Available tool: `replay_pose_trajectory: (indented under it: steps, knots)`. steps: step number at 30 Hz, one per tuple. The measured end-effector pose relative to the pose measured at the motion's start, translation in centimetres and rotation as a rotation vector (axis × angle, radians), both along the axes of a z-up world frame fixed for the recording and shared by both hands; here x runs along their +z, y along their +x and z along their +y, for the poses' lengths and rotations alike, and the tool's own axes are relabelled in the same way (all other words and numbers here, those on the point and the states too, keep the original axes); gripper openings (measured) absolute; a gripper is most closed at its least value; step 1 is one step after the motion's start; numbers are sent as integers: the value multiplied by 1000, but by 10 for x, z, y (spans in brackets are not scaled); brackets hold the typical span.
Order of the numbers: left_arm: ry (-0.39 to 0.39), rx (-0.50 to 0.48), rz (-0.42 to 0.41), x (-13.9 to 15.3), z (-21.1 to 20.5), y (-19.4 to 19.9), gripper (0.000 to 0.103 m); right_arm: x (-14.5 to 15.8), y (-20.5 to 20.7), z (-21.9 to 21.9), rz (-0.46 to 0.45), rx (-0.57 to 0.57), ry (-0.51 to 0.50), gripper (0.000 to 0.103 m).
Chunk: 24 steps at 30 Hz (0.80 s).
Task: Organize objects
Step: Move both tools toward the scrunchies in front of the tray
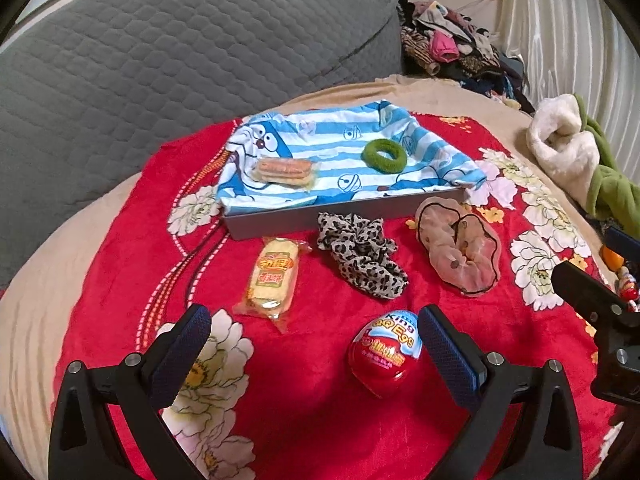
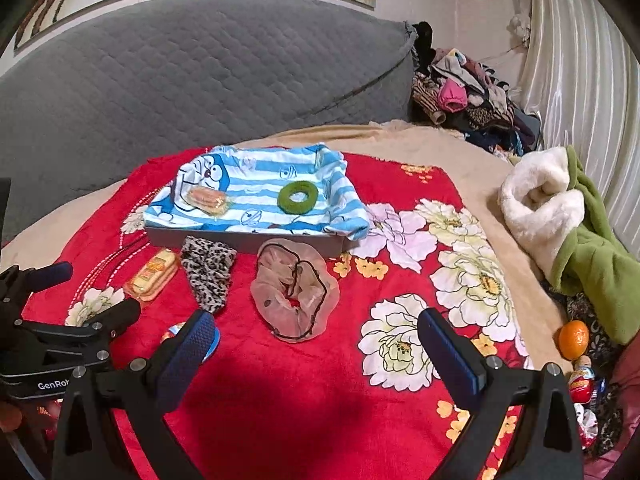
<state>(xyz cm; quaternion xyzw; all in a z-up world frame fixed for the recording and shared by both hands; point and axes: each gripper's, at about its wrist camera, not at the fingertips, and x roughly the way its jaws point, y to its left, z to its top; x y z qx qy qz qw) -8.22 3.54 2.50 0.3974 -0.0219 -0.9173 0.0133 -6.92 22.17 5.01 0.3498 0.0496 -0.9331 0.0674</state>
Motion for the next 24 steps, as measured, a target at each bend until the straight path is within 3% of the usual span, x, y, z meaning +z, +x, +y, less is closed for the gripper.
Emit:
replay_pose_trajectory:
  steps: [24]
  knots:
    - [35, 35, -69, -51, 9, -80, 103, -59, -77, 10, -73, -23, 20, 102]
